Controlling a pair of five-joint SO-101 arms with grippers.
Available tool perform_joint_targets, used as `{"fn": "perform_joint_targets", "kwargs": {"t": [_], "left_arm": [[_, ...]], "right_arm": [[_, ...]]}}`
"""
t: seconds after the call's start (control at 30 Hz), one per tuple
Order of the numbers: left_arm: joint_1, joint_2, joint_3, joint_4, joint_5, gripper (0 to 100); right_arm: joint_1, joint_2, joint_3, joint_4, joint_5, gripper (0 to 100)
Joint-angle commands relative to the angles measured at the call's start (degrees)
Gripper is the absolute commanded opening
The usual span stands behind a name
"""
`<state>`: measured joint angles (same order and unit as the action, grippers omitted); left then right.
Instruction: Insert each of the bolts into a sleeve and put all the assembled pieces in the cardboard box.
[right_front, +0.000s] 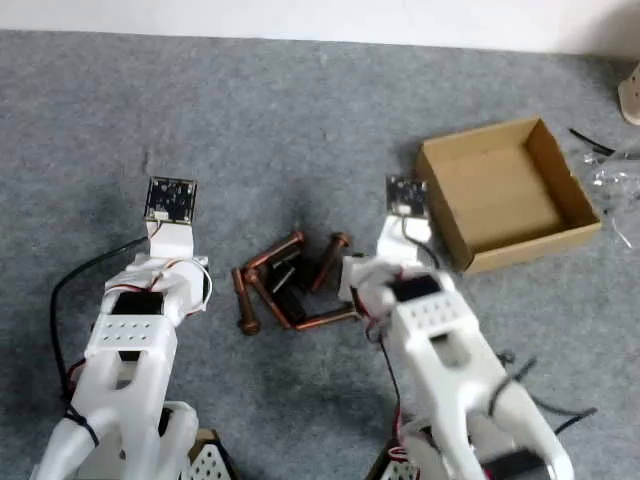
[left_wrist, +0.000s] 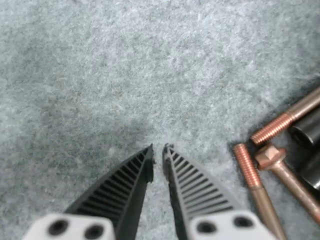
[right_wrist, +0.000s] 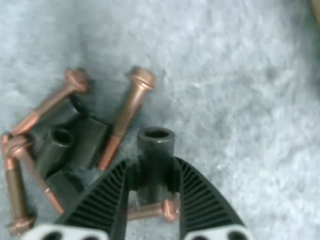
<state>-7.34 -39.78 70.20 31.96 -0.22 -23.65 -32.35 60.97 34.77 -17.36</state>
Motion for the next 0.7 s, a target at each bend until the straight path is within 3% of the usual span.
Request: {"fn": "perform_joint_targets", "kwargs": {"t": [0.0,0.37,0.53,0.6,0.67], "left_arm": [[-0.22,0.13,-1.10,-1.32,0.26,6],[3.12,0.75,-1.45,-1.41,-0.09,6],[3.82,10.59,-6.46,-1.05,0.53,6],[6.02,15.87,-9.80,-0.97,4.66,6],[9.10,20.35,-12.44,-0.70,13.98,6]], "right_arm": [[0.92,-9.98,5.41,-6.11,4.04,0.5],[4.53,-27.74,16.57,-11.30,4.40,0.5],[6.11,-33.27,20.35,-11.56,4.40,0.5],[6.11,-34.59,21.76,-11.56,4.40,0.5],[6.20,-35.47,22.55,-11.56,4.48,0.5]]}}
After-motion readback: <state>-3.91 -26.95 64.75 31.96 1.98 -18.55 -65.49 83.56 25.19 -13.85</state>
